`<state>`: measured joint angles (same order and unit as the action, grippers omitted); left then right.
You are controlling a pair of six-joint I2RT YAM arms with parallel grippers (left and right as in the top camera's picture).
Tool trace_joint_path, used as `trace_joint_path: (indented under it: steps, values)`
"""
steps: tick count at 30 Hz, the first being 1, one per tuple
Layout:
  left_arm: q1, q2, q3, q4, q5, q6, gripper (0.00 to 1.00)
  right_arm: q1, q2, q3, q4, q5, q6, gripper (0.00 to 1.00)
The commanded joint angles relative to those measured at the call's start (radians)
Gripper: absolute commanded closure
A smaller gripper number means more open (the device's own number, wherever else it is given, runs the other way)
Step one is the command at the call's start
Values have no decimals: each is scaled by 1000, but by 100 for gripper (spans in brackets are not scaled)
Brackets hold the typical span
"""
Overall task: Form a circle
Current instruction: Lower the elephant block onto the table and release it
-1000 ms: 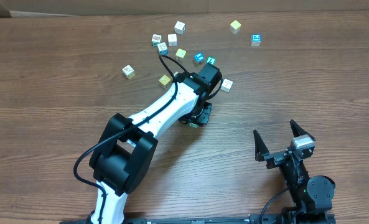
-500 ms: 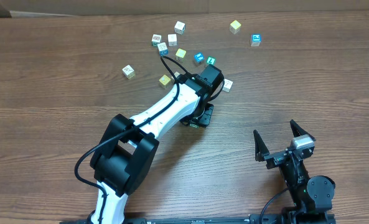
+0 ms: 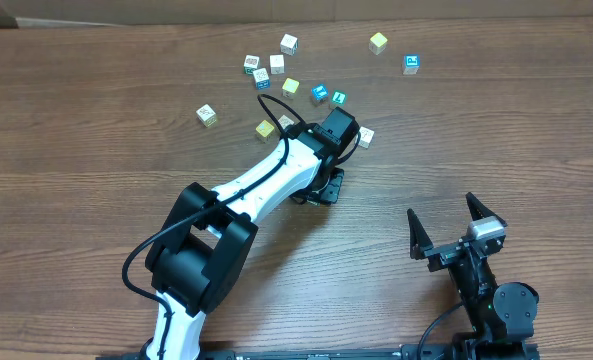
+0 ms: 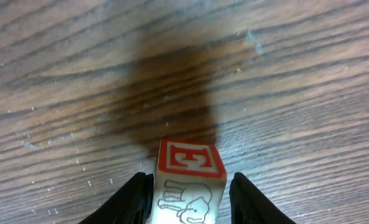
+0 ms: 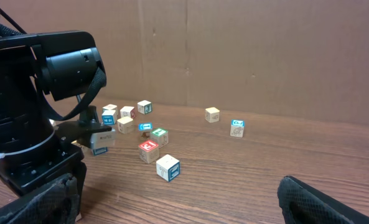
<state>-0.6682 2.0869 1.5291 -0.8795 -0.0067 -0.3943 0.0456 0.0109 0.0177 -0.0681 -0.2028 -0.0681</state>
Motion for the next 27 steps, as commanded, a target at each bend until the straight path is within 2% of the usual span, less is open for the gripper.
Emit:
trace_joint_path:
  steps: [1, 3, 8, 15, 25, 27]
  values:
    - [-6, 1, -11, 9, 7, -14, 75, -1, -8, -10, 6, 3, -5, 0]
    - [-6, 1, -11, 9, 8, -14, 76, -1, -8, -10, 6, 3, -5, 0]
    - [-6, 1, -11, -9, 8, -19, 67, -1, -8, -10, 6, 3, -5, 0]
    - [-6, 1, -11, -10, 8, -33, 64, -1, -8, -10, 6, 3, -5, 0]
    - [-6, 1, -11, -14, 8, -33, 65, -1, -8, -10, 6, 3, -5, 0]
    - [-6, 1, -11, -18, 8, -33, 68, -1, -8, -10, 6, 3, -5, 0]
